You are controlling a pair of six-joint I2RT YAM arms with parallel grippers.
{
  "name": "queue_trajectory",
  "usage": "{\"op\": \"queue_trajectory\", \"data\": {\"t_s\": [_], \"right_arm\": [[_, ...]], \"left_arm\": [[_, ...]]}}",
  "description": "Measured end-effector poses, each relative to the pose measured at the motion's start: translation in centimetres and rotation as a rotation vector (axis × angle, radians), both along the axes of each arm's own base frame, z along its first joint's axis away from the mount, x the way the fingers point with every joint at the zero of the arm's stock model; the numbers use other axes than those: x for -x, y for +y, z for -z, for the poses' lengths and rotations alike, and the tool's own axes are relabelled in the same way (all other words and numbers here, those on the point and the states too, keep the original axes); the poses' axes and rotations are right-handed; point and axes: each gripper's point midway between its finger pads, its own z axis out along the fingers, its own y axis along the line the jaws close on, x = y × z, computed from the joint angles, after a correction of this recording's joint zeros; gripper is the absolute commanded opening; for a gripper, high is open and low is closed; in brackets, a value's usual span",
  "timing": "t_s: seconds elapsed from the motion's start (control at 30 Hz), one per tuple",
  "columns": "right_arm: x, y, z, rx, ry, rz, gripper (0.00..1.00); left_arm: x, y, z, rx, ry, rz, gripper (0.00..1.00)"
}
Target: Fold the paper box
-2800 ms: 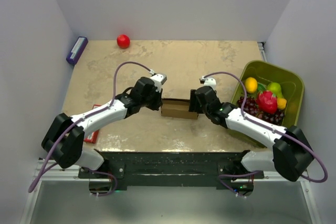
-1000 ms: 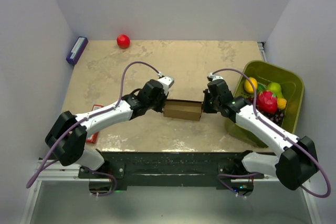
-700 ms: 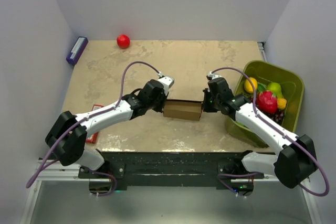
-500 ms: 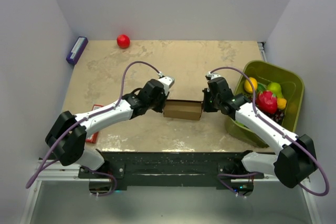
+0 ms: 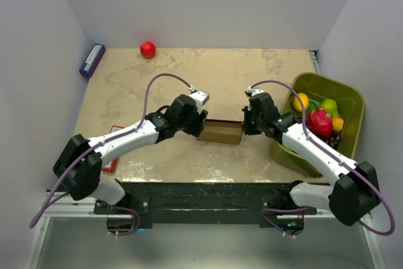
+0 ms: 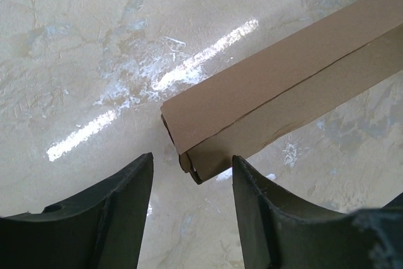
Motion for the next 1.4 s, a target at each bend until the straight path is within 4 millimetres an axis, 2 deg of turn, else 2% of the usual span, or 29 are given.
{"op": "queue_trajectory", "data": {"t_s": [0.2,0.37,0.7,1.03,1.4], "right_arm": [[0.0,0.0,0.0,0.003,-0.001,-0.005,0.00],[0.0,0.0,0.0,0.004,-0.002,-0.005,0.00],[0.1,-0.1,0.1,0.006,0.005,-0.004,0.00],[0.8,0.1,-0.5,-0.016,0.052,0.019,0.00],[0.5,0.3,-1.0,-0.041,0.087,0.036,0.00]], "left_arm": [[-0.6,-0.4,-0.6,0.080,-0.005,-0.002,0.51],[-1.1,0.2,0.0,0.117,0.012,-0.023,0.44],[-1.2,-0.5,0.9,0.161,0.013,-0.008,0.16],[-1.7,-0.6,0.9,0.159,-0.016,0.001,0.10],[-1.9,-0.5,0.9,0.100,-0.077,-0.008,0.01]]}}
